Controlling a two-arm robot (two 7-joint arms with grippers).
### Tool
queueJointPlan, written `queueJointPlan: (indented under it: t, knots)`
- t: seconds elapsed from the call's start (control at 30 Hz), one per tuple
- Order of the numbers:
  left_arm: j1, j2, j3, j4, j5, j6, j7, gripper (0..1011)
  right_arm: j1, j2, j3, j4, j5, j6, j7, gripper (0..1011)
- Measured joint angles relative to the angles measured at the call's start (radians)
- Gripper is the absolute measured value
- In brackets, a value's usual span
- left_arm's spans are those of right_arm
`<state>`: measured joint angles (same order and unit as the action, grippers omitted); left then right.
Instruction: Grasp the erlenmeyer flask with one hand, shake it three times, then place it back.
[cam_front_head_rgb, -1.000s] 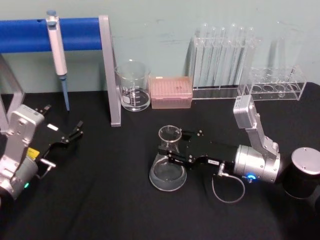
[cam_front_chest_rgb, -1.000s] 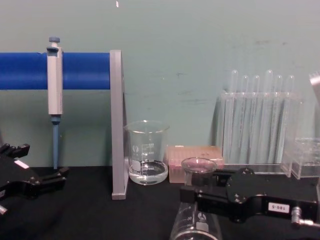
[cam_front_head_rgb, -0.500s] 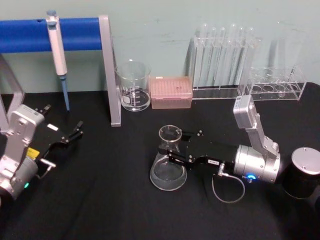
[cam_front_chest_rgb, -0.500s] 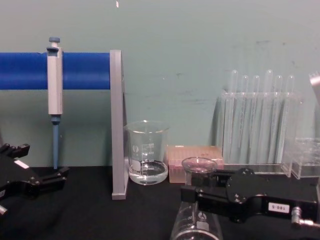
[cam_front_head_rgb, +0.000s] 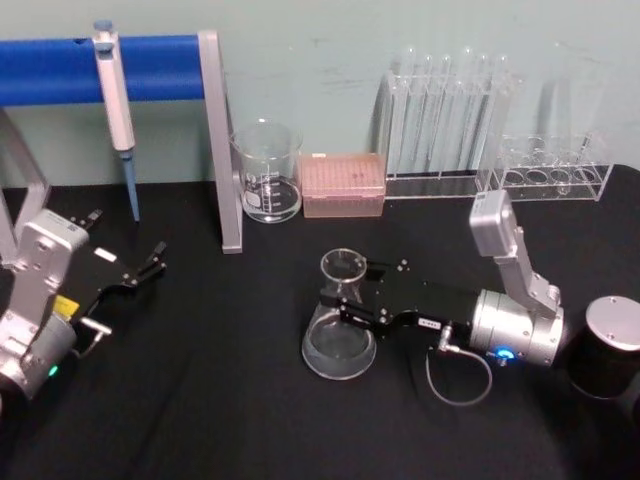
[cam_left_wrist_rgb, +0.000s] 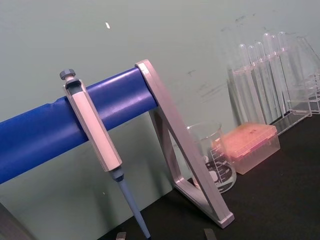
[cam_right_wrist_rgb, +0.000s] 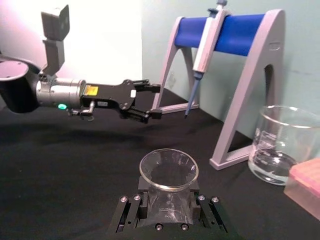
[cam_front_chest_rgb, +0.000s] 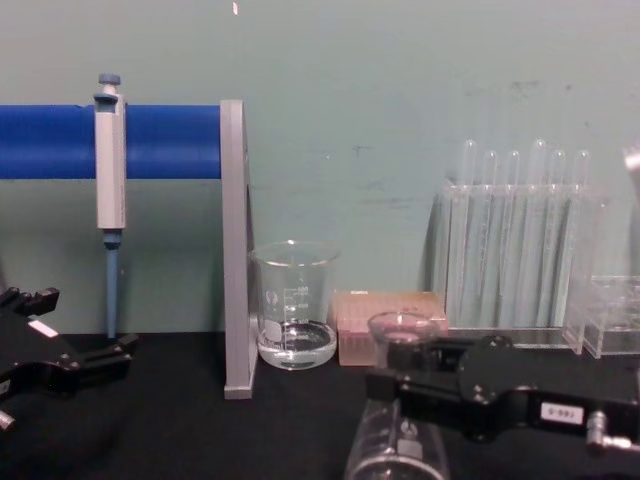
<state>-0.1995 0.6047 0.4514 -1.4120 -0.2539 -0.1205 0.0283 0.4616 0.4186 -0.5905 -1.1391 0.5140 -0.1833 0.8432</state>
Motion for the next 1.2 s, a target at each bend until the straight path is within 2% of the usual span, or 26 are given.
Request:
queueJointPlan:
  t: [0.33,0.53,0.7,0.9,1.0,1.2]
  knots:
    - [0.000,0.000,0.000,0.000,0.000,0.000,0.000,1001,-0.025,0.014,0.046,-0.058,0.038,0.009,-0.038,450]
    - [0.000,0.000,0.000,0.000,0.000,0.000,0.000,1001,-0.047,0.037,0.093,-0.140,0.045,0.031,-0.121,450]
    - [0.000,0.000,0.000,0.000,0.000,0.000,0.000,1001,-0.066,0.051,0.138,-0.219,0.033,0.047,-0.208,450]
    - [0.000,0.000,0.000,0.000,0.000,0.000,0.000,1001,-0.091,0.050,0.179,-0.290,0.025,0.068,-0.285,450]
    - [0.000,0.000,0.000,0.000,0.000,0.000,0.000,1001,-0.115,0.044,0.209,-0.342,0.017,0.087,-0.343,450]
    - [0.000,0.000,0.000,0.000,0.000,0.000,0.000,1001,-0.153,0.033,0.249,-0.402,0.004,0.113,-0.412,450]
